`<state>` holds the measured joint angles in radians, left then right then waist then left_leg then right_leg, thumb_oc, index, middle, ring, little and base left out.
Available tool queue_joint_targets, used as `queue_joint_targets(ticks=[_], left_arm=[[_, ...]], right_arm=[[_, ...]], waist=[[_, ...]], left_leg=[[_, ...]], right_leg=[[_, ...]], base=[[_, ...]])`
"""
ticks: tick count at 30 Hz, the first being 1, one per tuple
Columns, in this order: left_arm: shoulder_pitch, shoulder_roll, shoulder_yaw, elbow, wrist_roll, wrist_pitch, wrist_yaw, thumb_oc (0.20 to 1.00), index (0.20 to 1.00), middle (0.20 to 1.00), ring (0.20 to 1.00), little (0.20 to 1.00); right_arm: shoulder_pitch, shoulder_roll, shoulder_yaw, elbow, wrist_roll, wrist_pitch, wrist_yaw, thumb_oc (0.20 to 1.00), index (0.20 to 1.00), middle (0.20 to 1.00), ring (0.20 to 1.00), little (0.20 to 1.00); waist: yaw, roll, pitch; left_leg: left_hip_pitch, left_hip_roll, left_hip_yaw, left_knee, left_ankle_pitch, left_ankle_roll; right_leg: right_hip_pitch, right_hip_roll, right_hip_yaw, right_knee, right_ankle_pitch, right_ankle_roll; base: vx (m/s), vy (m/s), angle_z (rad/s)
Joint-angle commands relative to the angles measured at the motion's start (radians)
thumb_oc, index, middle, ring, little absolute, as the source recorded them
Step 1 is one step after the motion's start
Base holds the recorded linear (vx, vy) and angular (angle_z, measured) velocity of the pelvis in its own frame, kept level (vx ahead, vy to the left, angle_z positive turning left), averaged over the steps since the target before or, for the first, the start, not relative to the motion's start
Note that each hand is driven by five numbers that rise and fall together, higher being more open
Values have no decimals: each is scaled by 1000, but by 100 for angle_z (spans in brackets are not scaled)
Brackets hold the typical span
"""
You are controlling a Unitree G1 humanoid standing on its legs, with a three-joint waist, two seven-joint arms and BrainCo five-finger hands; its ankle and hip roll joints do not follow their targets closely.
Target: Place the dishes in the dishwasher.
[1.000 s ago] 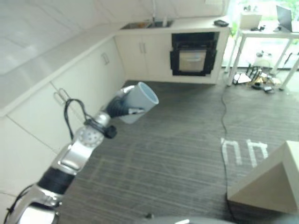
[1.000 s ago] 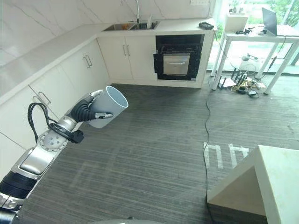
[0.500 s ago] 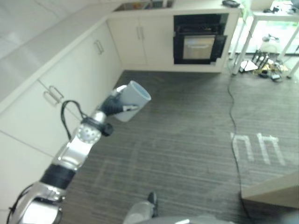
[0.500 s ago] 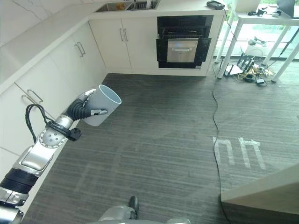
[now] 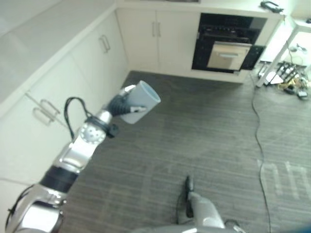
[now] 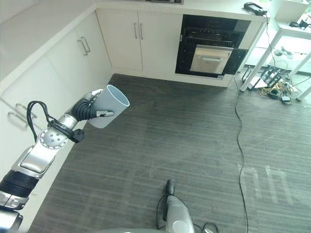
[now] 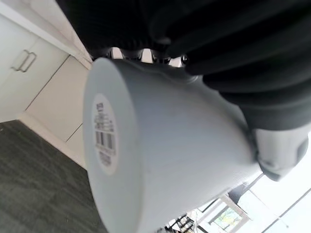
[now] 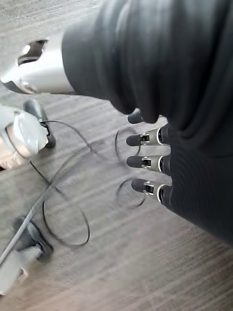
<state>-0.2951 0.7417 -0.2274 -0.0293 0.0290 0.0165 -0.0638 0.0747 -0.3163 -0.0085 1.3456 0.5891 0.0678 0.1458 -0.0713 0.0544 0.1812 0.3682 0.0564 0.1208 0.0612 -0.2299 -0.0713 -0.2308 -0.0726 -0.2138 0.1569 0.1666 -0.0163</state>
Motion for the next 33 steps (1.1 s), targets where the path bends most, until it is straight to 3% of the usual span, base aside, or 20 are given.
queue_joint_targets(ticks=[1,3,4,6,8,9,10,11,12,13,15,18,23,26,27,28,31,33], left_arm=[[-40,43,86,-74,-3,-50,32,200,200,200,200,200],[-10,39,99,-79,-4,-53,42,200,200,200,200,200],[4,37,110,-94,-2,-44,42,200,200,200,200,200],[15,31,123,-107,0,-38,35,200,200,200,200,200],[21,22,129,-113,1,-42,21,200,200,200,200,200],[19,20,129,-112,1,-45,15,200,200,200,200,200],[27,24,137,-112,-1,-56,8,200,200,200,200,200],[38,26,141,-119,-2,-55,10,200,200,200,200,200],[37,27,130,-127,-12,-46,19,200,200,200,200,200],[52,19,124,-138,-7,-52,22,200,200,200,200,200],[72,16,129,-144,-2,-64,20,200,200,200,200,200],[73,30,135,-130,-15,-78,15,200,200,200,200,200],[7,57,99,-67,-19,-81,11,200,200,200,200,200],[-36,64,67,-57,-22,-76,5,200,200,200,200,200],[-53,67,54,-58,-14,-62,-1,200,200,200,200,200],[-56,68,53,-59,-10,-51,-2,200,200,200,200,200],[-56,73,52,-60,-10,-41,6,200,200,200,200,200],[-58,77,54,-81,-4,-20,11,200,200,200,200,200]], right_arm=[[-14,6,28,-1,3,10,-1,1000,1000,1000,1000,1000],[-14,-1,53,-16,-12,19,-11,1000,1000,1000,1000,1000],[-15,-10,66,-20,-24,18,-12,1000,1000,1000,1000,1000],[-22,-25,71,-16,-34,11,-11,1000,1000,1000,1000,1000],[-23,-37,63,-14,-37,2,-10,1000,1000,1000,1000,1000],[-24,-40,58,-12,-34,-1,-7,1000,1000,1000,1000,1000],[-37,-42,44,-8,-49,4,1,1000,1000,1000,1000,1000],[-46,-42,49,-9,-51,12,-2,1000,1000,1000,1000,1000],[-53,-39,52,-10,-51,22,-8,1000,1000,1000,1000,1000],[-50,-32,53,-2,-31,21,-13,1000,1000,1000,1000,1000],[-39,-25,45,12,-36,5,-13,1000,1000,1000,1000,1000],[-25,-4,43,17,-38,-17,-48,1000,1000,1000,1000,1000],[12,20,35,5,-49,-36,-76,1000,1000,1000,1000,1000],[25,30,21,7,-32,-62,-99,1000,1000,1000,1000,1000],[30,30,21,5,-48,-74,-114,1000,1000,1000,1000,1000],[30,29,22,3,-65,-75,-114,1000,1000,1000,1000,1000],[19,21,35,0,-93,-80,-115,1000,1000,1000,1000,1000],[-1,12,36,-1,-88,-70,-113,1000,1000,1000,1000,1000]], waist=[[-27,-37,-63],[-29,-23,-64],[-20,-35,-60],[-8,-42,-48],[4,-42,-36],[11,-41,-30],[22,-34,-26],[27,-27,-26],[40,-10,-22],[71,2,-21],[89,0,-19],[91,4,-32],[79,-6,-49],[66,-6,-60],[61,1,-59],[60,5,-56],[53,9,-42],[50,-2,-30]], left_leg=[[-139,-84,-20,89,0,103],[-155,-38,-34,237,122,47],[-228,-9,-34,426,214,19],[-324,-6,-31,616,233,14],[-418,23,-27,647,239,20],[-446,15,-30,617,222,32],[-447,-5,-34,486,192,53],[-423,4,-29,366,202,53],[-425,7,-48,115,275,20],[-461,-8,-111,-60,337,-12],[-482,-19,-118,-108,370,-22],[-493,-27,-87,-63,332,1],[-460,-68,-79,23,245,73],[-426,-99,-90,21,217,113],[-397,-108,-90,13,208,123],[-378,-108,-82,8,203,125],[-327,-109,-67,-8,192,124],[-302,-111,-78,-19,180,119]], right_leg=[[90,-32,77,-13,-98,150],[116,6,91,0,-145,106],[156,13,99,-9,-167,71],[191,17,105,0,-195,41],[233,20,106,8,-221,24],[249,21,111,8,-229,27],[270,25,128,6,-242,39],[280,32,135,6,-252,46],[328,55,151,-8,-278,56],[399,63,174,-39,-300,68],[467,54,197,-72,-317,78],[501,12,195,-72,-344,105],[471,-62,159,15,-324,140],[394,-81,171,184,-224,140],[334,-84,141,296,-176,135],[300,-95,119,331,-164,127],[235,-99,82,266,-189,107],[212,-104,84,127,-167,119]], base=[[379,-341,-38],[343,-380,-44],[325,-400,-40],[293,-300,-26],[255,-161,-30],[375,-56,-36],[413,31,-32],[645,141,-49],[755,216,-67],[769,222,-54],[444,134,-28],[352,201,-40],[309,212,-57],[224,220,1],[206,217,3],[191,182,-3],[154,13,-18],[116,-164,-15]])
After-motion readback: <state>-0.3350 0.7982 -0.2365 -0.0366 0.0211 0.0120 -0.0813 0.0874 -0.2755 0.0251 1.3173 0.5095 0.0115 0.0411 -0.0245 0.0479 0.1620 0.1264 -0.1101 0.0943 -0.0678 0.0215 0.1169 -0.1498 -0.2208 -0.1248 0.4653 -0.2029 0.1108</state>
